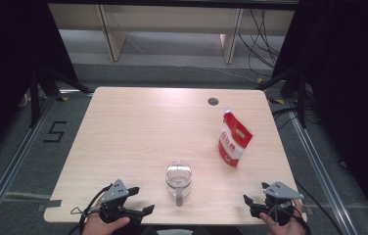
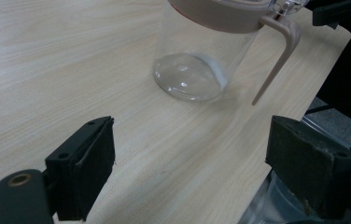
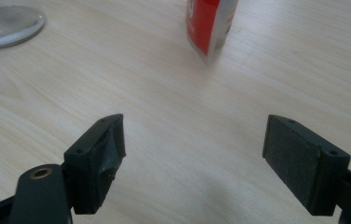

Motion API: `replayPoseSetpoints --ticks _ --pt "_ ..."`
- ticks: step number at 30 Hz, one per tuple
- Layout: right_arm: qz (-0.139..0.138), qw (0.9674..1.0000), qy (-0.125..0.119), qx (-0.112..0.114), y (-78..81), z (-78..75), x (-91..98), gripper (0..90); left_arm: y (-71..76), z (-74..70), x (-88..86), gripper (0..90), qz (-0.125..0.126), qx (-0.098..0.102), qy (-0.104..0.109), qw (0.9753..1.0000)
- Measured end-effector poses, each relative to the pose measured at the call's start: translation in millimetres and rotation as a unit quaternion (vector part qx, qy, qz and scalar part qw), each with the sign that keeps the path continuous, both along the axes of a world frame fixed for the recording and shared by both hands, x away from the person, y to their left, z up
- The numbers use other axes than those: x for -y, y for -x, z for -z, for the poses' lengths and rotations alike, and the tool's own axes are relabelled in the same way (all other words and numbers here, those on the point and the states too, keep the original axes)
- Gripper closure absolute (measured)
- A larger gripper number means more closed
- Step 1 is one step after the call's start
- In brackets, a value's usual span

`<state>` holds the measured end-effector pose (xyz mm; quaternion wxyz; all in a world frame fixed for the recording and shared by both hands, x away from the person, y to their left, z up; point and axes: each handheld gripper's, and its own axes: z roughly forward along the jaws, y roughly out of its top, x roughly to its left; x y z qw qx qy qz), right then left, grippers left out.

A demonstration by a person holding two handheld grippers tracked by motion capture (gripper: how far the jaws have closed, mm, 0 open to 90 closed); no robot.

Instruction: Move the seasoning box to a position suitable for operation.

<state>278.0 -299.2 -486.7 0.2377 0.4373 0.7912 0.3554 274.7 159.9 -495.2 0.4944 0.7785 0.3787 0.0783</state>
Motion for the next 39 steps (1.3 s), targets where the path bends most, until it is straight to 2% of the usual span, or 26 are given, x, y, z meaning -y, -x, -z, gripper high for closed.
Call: replayPoseSetpoints --ticks 1,3,4,5,6,8,9,11,13,16,17,18,20,23,24,25,26,27,30,32,33,34,37,39 --pt "0.005 0.9999 -0.009 -0.012 0.9 0.3 -1.4 21.5 1.7 -1.5 1.5 15.1 -0.009 0.0 0.002 1.0" --pt "-0.002 1.0 0.0 0.0 0.0 0.6 -1.2 20.6 5.3 -5.1 6.4 15.2 -0.017 0.0 0.005 0.9998" --pt "-0.007 0.9998 -0.012 -0.017 0.2 1.5 -2.6 20.7 6.6 -6.1 9.3 15.6 -0.018 0.005 0.008 0.9998" --pt "-0.013 0.9999 -0.001 -0.003 -0.7 1.4 -2.2 20.8 8.2 -7.4 12.9 16.2 -0.023 0.005 0.01 0.9997" --pt "-0.007 0.9998 -0.01 -0.014 0.0 1.9 -3.6 20.8 9.2 -8.9 16.2 16.5 -0.019 0.004 0.008 0.9998" --pt "-0.007 0.9998 -0.01 -0.015 0.2 1.7 -3.7 20.9 10.6 -10.4 23.6 18.1 -0.022 0.011 0.003 0.9997" --pt "-0.005 0.9998 -0.012 -0.015 0.7 1.5 -3.6 20.8 10.0 -10.5 26.6 19.5 -0.019 0.014 -0.007 0.9997" --pt "-0.013 0.9998 -0.012 -0.011 -0.1 1.9 -2.9 20.1 7.8 -10.0 31.1 19.6 -0.02 0.009 -0.014 0.9997" --pt "-0.018 0.9997 -0.015 -0.011 -0.3 2.4 -4.1 20.2 6.1 -10.9 35.6 19.8 -0.016 0.007 -0.011 0.9998" --pt "-0.029 0.9995 -0.01 -0.01 -0.5 3.9 -6.6 20.5 7.4 -16.2 46.6 22.3 -0.023 0.032 -0.009 0.9992" --pt "-0.032 0.9992 -0.009 -0.02 0.2 3.6 -7.4 20.6 7.2 -18.5 50.9 22.5 -0.018 0.033 -0.004 0.9993" --pt "-0.031 0.9992 -0.011 -0.022 1.3 5.3 -9.3 20.6 7.3 -20.8 55.6 23.8 -0.013 0.037 0.0 0.9992" --pt "-0.038 0.9993 0.0 -0.007 0.0 4.2 -8.8 20.8 8.7 -25.3 65.4 26.3 -0.013 0.043 -0.006 0.999" --pt "-0.041 0.9991 0.004 -0.002 -0.9 4.7 -7.9 20.7 8.6 -27.8 74.1 27.2 -0.006 0.052 -0.013 0.9985" --pt "-0.038 0.9993 0.002 -0.007 -0.2 4.3 -8.0 20.6 8.1 -27.5 75.9 27.4 -0.005 0.055 -0.015 0.9984" --pt "-0.038 0.9992 -0.001 -0.01 -0.1 4.4 -7.9 20.6 9.2 -25.8 79.7 27.6 -0.021 0.05 -0.005 0.9985" --pt "-0.036 0.9992 -0.007 -0.018 0.4 4.2 -8.3 20.6 8.9 -25.5 79.3 27.8 -0.021 0.054 -0.019 0.9981" --pt "-0.037 0.9991 -0.01 -0.021 0.2 4.3 -8.5 20.4 7.5 -24.2 79.5 27.3 -0.02 0.057 -0.022 0.9979" --pt "-0.051 0.9987 0.0 -0.006 -1.6 5.8 -8.4 20.3 7.4 -21.5 81.8 26.8 -0.036 0.045 -0.023 0.9981" --pt "-0.039 0.9988 -0.008 -0.029 1.3 5.0 -11.8 20.6 6.7 -19.9 84.0 26.3 -0.038 0.045 -0.032 0.9977" --pt "-0.049 0.9986 -0.002 -0.022 -0.6 5.8 -11.1 20.6 6.9 -19.2 85.6 26.1 -0.044 0.045 -0.032 0.9975" --pt "-0.049 0.9985 -0.003 -0.023 -0.3 5.8 -11.4 20.7 6.2 -17.7 87.5 26.0 -0.047 0.049 -0.028 0.9973" --pt "-0.053 0.9985 0.004 -0.016 -0.9 6.0 -11.3 21.0 6.2 -16.6 89.7 24.1 -0.064 0.06 -0.044 0.9952" --pt "-0.056 0.9981 -0.003 -0.026 -1.0 6.9 -11.6 21.0 5.1 -15.5 91.5 21.9 -0.067 0.065 -0.043 0.9947"
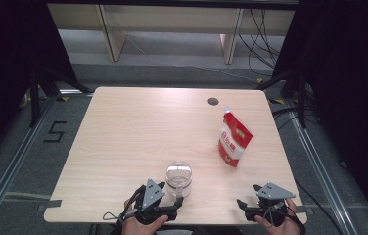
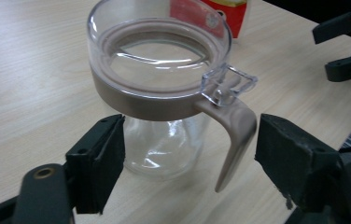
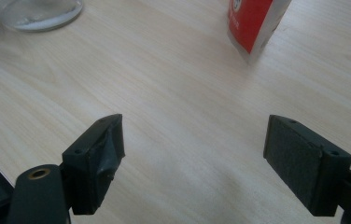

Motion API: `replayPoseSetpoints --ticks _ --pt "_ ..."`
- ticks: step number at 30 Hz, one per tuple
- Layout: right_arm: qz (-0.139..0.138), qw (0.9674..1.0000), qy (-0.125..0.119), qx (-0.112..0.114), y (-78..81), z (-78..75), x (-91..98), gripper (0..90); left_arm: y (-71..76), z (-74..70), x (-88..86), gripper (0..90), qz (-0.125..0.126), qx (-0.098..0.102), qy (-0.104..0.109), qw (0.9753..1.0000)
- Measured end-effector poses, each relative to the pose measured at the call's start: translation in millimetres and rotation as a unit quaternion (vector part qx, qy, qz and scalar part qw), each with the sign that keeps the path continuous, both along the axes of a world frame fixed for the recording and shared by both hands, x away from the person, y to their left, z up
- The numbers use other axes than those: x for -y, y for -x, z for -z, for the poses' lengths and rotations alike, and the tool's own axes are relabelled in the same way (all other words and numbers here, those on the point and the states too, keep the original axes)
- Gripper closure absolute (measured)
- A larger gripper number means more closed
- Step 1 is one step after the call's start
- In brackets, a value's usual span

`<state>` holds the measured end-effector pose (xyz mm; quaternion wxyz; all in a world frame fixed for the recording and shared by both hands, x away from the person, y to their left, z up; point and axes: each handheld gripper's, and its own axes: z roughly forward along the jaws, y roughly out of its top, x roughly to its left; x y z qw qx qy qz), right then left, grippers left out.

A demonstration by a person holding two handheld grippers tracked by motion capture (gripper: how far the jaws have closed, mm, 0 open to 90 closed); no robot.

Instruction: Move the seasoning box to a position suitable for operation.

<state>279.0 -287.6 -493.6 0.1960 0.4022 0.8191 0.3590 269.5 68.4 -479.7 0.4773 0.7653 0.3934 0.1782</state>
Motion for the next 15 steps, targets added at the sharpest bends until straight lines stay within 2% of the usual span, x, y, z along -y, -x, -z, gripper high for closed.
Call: replayPoseSetpoints --ticks 2,3,4,5,6,7,8,9,10,11,12,13,14,15 --pt "0.0 1.0 0.004 0.007 -0.2 0.2 0.0 21.0 -1.1 0.8 2.3 21.8 -0.001 0.0 -0.006 1.0" --pt "0.002 1.0 0.001 -0.005 0.3 -0.1 -0.9 21.0 -1.6 1.6 4.3 21.9 -0.001 0.0 -0.003 1.0" --pt "-0.003 1.0 0.004 0.0 -0.8 0.4 -0.6 21.0 -1.8 2.2 5.1 20.0 -0.002 0.007 -0.01 0.9999" --pt "0.009 0.9998 -0.006 -0.014 2.0 0.1 -3.0 21.0 -1.2 3.4 6.6 20.0 -0.01 0.008 -0.009 0.9999" --pt "0.002 1.0 -0.002 -0.008 1.4 0.1 -2.5 21.0 -1.0 4.0 6.5 20.7 -0.014 0.004 -0.012 0.9998" --pt "0.003 0.9999 -0.002 -0.01 1.6 0.0 -2.5 21.0 -2.4 4.1 4.5 20.6 -0.008 0.005 -0.017 0.9998" --pt "0.005 0.9999 -0.007 -0.014 2.2 0.1 -3.3 21.0 -2.9 4.7 3.2 21.1 -0.008 0.002 -0.011 0.9999" --pt "0.003 0.9999 -0.009 -0.011 1.9 0.1 -3.2 21.0 -2.9 4.9 2.7 21.9 -0.009 0.0 -0.002 1.0" --pt "-0.006 1.0 -0.005 -0.001 0.4 0.3 -2.3 21.0 -2.7 4.2 0.5 22.9 -0.012 0.002 -0.011 0.9999" --pt "-0.005 0.9999 -0.008 -0.009 1.6 -0.1 -3.3 21.0 -3.3 4.3 -1.7 24.4 -0.014 0.005 -0.007 0.9999" --pt "-0.006 0.9999 -0.01 -0.008 1.7 -0.3 -3.7 21.0 -3.7 3.1 -5.8 26.0 -0.013 0.007 -0.018 0.9997" --pt "-0.006 0.9999 -0.009 -0.009 2.1 -0.2 -4.3 21.0 -5.2 3.3 -9.4 28.0 -0.011 0.011 -0.015 0.9998" --pt "-0.018 0.9998 -0.001 0.001 -0.2 0.2 -2.9 21.0 -6.1 2.8 -13.1 30.2 -0.012 0.014 -0.021 0.9996" --pt "-0.018 0.9998 -0.002 0.002 -0.1 0.8 -3.4 21.0 -6.3 3.4 -15.0 33.1 -0.014 0.01 -0.011 0.9998"
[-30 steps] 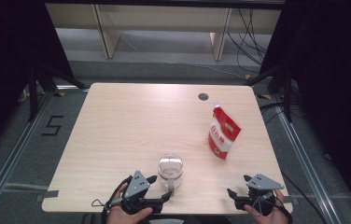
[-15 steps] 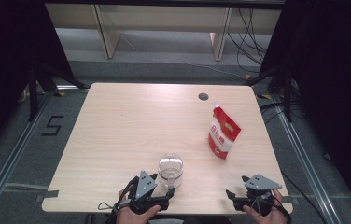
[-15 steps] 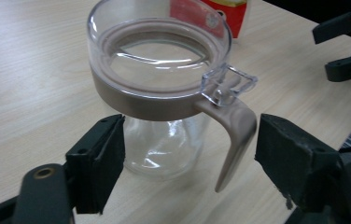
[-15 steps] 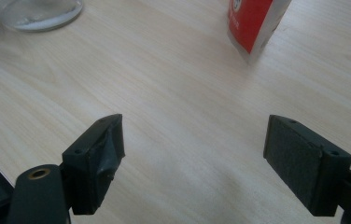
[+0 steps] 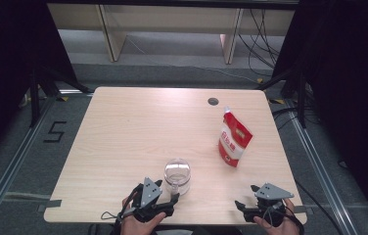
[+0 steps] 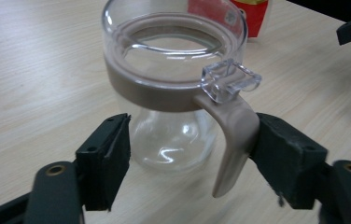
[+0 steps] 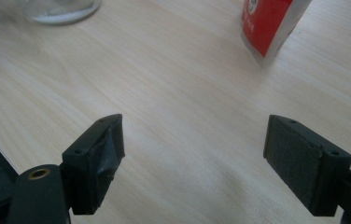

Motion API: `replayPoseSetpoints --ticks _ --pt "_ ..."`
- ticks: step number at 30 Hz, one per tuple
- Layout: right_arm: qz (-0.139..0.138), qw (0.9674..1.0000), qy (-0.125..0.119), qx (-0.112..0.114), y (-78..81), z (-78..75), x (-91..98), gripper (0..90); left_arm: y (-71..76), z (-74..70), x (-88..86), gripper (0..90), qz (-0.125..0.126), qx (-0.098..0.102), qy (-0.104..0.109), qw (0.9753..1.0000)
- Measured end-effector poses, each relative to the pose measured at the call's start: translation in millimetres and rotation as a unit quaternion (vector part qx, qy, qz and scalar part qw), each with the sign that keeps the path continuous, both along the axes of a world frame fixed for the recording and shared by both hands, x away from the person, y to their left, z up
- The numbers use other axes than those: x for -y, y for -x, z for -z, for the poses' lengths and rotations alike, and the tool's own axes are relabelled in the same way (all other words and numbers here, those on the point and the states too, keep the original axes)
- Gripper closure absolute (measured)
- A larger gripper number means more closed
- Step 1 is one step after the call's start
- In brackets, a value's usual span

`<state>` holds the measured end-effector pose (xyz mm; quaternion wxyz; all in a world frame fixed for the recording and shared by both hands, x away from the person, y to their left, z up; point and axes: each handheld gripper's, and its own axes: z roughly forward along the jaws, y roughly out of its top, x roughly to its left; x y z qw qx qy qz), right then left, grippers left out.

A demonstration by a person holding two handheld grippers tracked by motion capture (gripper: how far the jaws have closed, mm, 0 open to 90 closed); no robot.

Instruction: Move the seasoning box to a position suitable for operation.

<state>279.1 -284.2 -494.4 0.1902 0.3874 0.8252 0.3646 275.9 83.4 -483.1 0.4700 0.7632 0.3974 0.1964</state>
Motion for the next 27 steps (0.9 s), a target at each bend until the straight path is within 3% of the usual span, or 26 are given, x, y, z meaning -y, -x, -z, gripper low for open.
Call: replayPoseSetpoints --ticks 1,5,6,7,9,11,13,16,18,19,20,21,22,25,27 --pt "-0.003 1.0 0.001 0.0 0.0 0.0 0.0 21.0 -0.1 -0.2 -1.7 36.3 0.002 0.001 0.002 1.0" --pt "-0.006 1.0 -0.001 -0.003 -0.2 -0.2 -1.5 21.0 -1.2 -1.0 -8.3 47.9 0.014 0.021 -0.025 0.9994" --pt "-0.016 0.9998 -0.007 -0.009 -0.8 -0.1 -1.4 21.0 -2.3 -0.5 -9.6 50.0 0.013 0.019 -0.022 0.9995" --pt "-0.01 0.9999 -0.001 0.003 -0.3 -0.3 -1.6 21.0 -3.6 -0.3 -11.7 52.5 0.013 0.02 -0.027 0.9993" --pt "-0.007 1.0 0.003 0.002 0.2 -0.5 -2.0 21.0 -7.6 1.0 -14.7 57.6 0.017 0.029 -0.032 0.9989" --pt "0.001 1.0 -0.005 -0.008 2.3 -0.5 -3.7 21.0 -10.5 1.6 -15.5 64.3 0.026 0.026 -0.035 0.9987" --pt "-0.005 1.0 0.003 -0.005 1.1 -0.8 -2.8 21.0 -14.0 2.0 -16.4 70.8 0.044 0.024 -0.037 0.9981" --pt "0.0 0.9999 -0.003 -0.011 2.3 -0.5 -3.6 21.0 -20.5 1.1 -20.6 71.1 0.058 0.024 -0.04 0.9972" --pt "-0.005 1.0 -0.002 -0.003 1.1 -0.1 -2.7 21.1 -27.9 1.1 -25.1 71.7 0.076 0.022 -0.036 0.9962" --pt "-0.004 1.0 -0.002 -0.006 1.3 -0.2 -2.8 21.1 -30.5 0.7 -26.3 72.0 0.078 0.014 -0.031 0.9964" --pt "-0.003 1.0 -0.005 -0.007 1.5 -0.3 -3.1 21.1 -34.1 0.1 -28.2 72.2 0.087 0.012 -0.035 0.9955" --pt "-0.006 1.0 -0.005 -0.006 1.5 -0.3 -3.1 21.4 -38.7 -0.9 -30.9 72.2 0.108 0.015 -0.046 0.993" --pt "-0.007 0.9999 -0.007 -0.009 2.2 -0.4 -3.7 22.0 -41.5 -0.7 -31.3 72.3 0.111 0.009 -0.033 0.9933" --pt "-0.025 0.9997 -0.002 -0.001 -0.6 0.0 -2.8 22.3 -49.8 -1.8 -33.9 72.4 0.137 0.014 -0.041 0.9896" --pt "-0.022 0.9998 -0.002 0.002 -0.6 0.3 -2.9 22.3 -55.0 -1.6 -35.3 72.3 0.152 0.016 -0.042 0.9873"
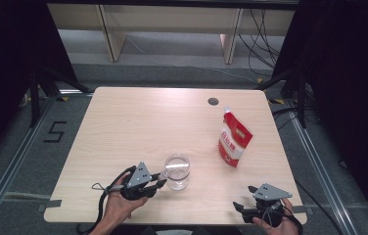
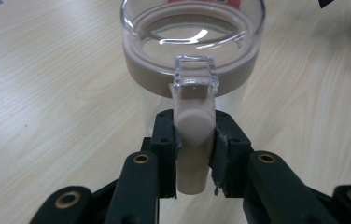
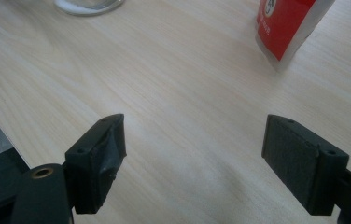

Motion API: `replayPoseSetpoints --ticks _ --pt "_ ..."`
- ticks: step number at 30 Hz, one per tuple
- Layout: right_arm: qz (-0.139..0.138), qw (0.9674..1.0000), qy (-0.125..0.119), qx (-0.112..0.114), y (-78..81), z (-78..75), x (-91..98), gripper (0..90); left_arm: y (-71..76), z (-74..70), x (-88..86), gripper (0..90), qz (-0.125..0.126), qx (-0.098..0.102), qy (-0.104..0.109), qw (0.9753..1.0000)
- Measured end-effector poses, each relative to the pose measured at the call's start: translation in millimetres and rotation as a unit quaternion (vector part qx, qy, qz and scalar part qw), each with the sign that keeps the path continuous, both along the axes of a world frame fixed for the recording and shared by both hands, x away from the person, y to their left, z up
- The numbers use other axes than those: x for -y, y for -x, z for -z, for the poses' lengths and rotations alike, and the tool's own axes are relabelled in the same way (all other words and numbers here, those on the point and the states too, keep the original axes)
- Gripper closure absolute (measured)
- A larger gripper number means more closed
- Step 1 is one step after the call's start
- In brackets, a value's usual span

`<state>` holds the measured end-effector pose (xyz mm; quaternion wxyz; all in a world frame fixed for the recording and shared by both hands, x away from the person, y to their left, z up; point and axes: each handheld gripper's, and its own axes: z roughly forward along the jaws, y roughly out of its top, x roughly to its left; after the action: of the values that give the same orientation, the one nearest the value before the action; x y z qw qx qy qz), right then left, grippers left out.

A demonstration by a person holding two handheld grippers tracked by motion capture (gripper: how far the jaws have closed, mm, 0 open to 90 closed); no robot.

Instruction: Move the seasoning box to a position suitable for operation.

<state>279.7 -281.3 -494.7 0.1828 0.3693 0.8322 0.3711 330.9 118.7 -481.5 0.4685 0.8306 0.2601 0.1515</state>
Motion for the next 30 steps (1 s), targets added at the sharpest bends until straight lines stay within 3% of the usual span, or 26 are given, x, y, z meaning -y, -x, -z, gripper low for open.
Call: replayPoseSetpoints --ticks 4,7,11,13,15,16,18,19,22,30 --pt "-0.004 1.0 -0.002 -0.003 0.0 -0.2 0.1 22.3 -4.9 -2.2 -1.5 72.5 0.044 0.008 -0.008 0.999" --pt "-0.012 0.9999 -0.009 -0.004 0.3 0.1 0.3 22.4 -5.7 -2.8 -0.5 72.6 0.061 0.024 -0.013 0.9978" --pt "-0.019 0.9996 -0.015 -0.014 0.3 -0.4 0.5 22.6 -7.4 -0.5 2.0 72.7 0.082 0.005 0.005 0.9966" --pt "-0.004 0.9999 -0.012 0.0 2.0 -0.8 0.4 22.6 -7.1 0.9 4.4 72.7 0.098 0.001 0.009 0.9951" --pt "-0.001 0.9999 -0.013 -0.002 2.2 -0.9 0.4 22.6 -6.8 0.1 7.6 72.6 0.111 0.005 0.003 0.9938" --pt "0.005 0.9997 -0.02 -0.014 3.6 -0.5 -0.9 22.6 -7.7 -0.4 8.6 72.6 0.115 0.008 -0.005 0.9933" --pt "-0.005 0.9997 -0.02 -0.01 1.2 1.3 1.1 22.8 -10.2 -1.2 9.9 72.4 0.121 0.018 -0.011 0.9924" --pt "0.007 0.9996 -0.018 -0.019 3.4 1.5 0.7 23.0 -12.0 -0.6 10.5 72.1 0.118 0.018 -0.015 0.9927" --pt "0.003 0.9998 -0.015 -0.008 3.3 1.3 4.7 23.1 -17.0 -0.6 10.3 72.0 0.117 0.022 -0.02 0.9927" --pt "0.007 0.9997 -0.019 -0.012 6.7 1.8 6.0 23.5 -19.6 -0.8 11.5 72.2 0.113 0.018 -0.019 0.9932"
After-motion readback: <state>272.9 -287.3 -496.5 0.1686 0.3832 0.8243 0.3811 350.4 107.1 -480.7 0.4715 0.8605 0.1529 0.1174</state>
